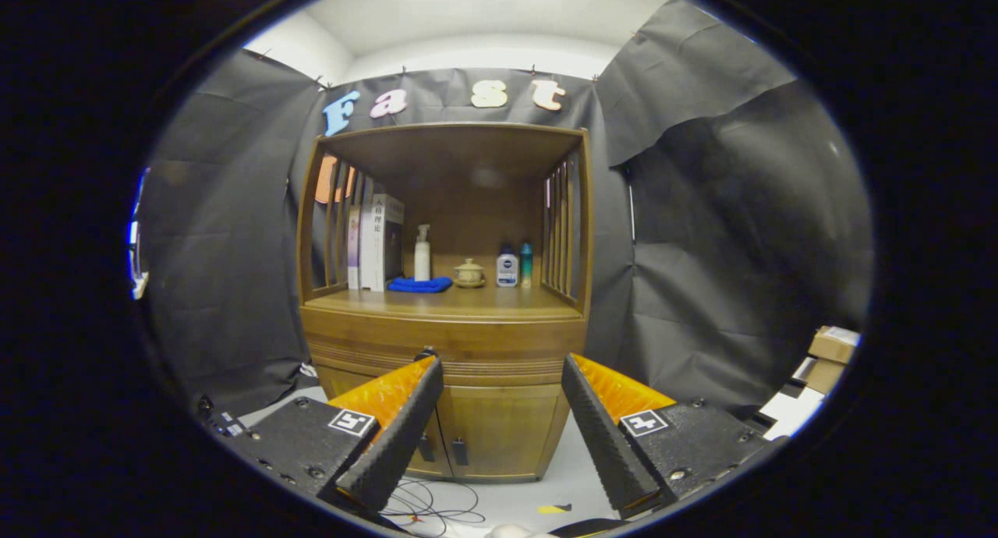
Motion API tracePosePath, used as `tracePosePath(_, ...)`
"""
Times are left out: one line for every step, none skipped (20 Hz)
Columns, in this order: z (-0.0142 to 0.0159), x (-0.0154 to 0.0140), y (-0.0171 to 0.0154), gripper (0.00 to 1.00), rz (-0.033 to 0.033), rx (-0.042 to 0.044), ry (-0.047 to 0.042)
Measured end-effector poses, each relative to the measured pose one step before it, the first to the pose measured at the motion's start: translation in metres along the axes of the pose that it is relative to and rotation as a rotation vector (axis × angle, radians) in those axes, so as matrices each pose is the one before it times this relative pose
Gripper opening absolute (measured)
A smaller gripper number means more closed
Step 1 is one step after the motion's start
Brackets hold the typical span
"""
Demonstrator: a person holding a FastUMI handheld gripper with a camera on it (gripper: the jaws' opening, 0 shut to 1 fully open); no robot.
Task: Pull open the drawer, take out the items inside it, and place them on the countertop above the cabinet.
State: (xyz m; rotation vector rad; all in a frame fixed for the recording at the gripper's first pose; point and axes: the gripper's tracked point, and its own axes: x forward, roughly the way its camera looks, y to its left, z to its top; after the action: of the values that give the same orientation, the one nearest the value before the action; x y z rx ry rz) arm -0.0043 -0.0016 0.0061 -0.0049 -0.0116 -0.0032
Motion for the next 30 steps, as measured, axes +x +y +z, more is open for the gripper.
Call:
tracePosePath(0.00130, 0.00009, 0.00012, 0.99, -0.00063, 0.00002, -0.00194)
tracePosePath(0.00132, 0.00086, 0.00006, 0.99, 0.00082, 0.00073, -0.00139)
tracePosePath(0.00015, 0.00082, 0.00059, 0.99, -0.00017, -0.00144, 0.00182)
tracePosePath(0.00097, 0.00158, -0.00080, 0.99, -0.00239, 0.00077, -0.00105)
tracePosePath(0.00141, 0.00332, 0.00171, 0.99, 0.00067, -0.00137, -0.00194)
tracePosePath(-0.00013, 0.00432, 0.00250, 0.99, 0.00307, -0.00361, 0.00314)
tracePosePath(0.00030, 0.00619, 0.00375, 0.99, 0.00437, 0.00106, 0.00402)
tracePosePath(0.00103, 0.00756, 0.00467, 0.99, 0.00954, 0.00486, 0.00171)
tracePosePath(-0.00026, 0.00918, 0.00531, 0.99, 0.00750, 0.00604, 0.00283)
tracePosePath(-0.00300, 0.01009, 0.00498, 0.99, 0.00820, 0.00837, 0.00561)
tracePosePath(-0.00326, 0.01111, 0.00449, 0.99, 0.00470, 0.00759, 0.01140)
tracePosePath(-0.00348, 0.01323, 0.00429, 0.99, 0.00262, 0.00464, 0.00254)
tracePosePath(-0.00363, 0.01258, 0.00434, 0.99, 0.00021, 0.00116, 0.00844)
tracePosePath(-0.00359, 0.01484, 0.00550, 0.99, 0.00365, 0.00018, 0.00502)
tracePosePath(-0.00457, 0.01247, 0.00493, 0.99, 0.00581, -0.00083, 0.01728)
tracePosePath(-0.00401, 0.01408, 0.00705, 0.99, 0.00899, -0.00220, 0.00829)
tracePosePath(-0.00070, 0.01327, 0.00563, 0.99, 0.00499, 0.00048, -0.00609)
tracePosePath(-0.00384, 0.01164, 0.00558, 0.99, 0.00249, -0.00556, 0.00612)
tracePosePath(-0.00280, 0.01380, 0.00722, 0.99, 0.00478, -0.00868, -0.00259)
tracePosePath(-0.00383, 0.01266, 0.00787, 0.99, 0.00592, -0.00862, 0.00513)
tracePosePath(-0.00494, 0.01121, 0.00843, 0.99, 0.01459, -0.01807, 0.00567)
tracePosePath(-0.00467, 0.01078, 0.00358, 0.99, -0.00050, -0.01666, 0.00570)
tracePosePath(-0.00494, 0.01008, 0.00290, 0.99, -0.00474, -0.00584, 0.01122)
tracePosePath(-0.00348, 0.00916, 0.00647, 0.99, 0.00690, -0.00109, 0.00499)
tracePosePath(-0.00300, 0.00620, 0.00331, 0.99, -0.00076, -0.00518, 0.00369)
tracePosePath(-0.00478, 0.00646, 0.00107, 0.99, -0.00365, -0.01075, 0.00724)
tracePosePath(-0.00488, 0.00702, 0.00096, 0.99, -0.00449, -0.00897, 0.00766)
tracePosePath(-0.00552, 0.00793, 0.00198, 0.99, -0.00272, 0.00018, 0.00903)
tracePosePath(-0.00327, 0.00697, 0.00144, 0.99, -0.00231, 0.00465, 0.00481)
tracePosePath(-0.00394, 0.00589, -0.00143, 0.99, -0.00963, -0.00020, 0.00724)
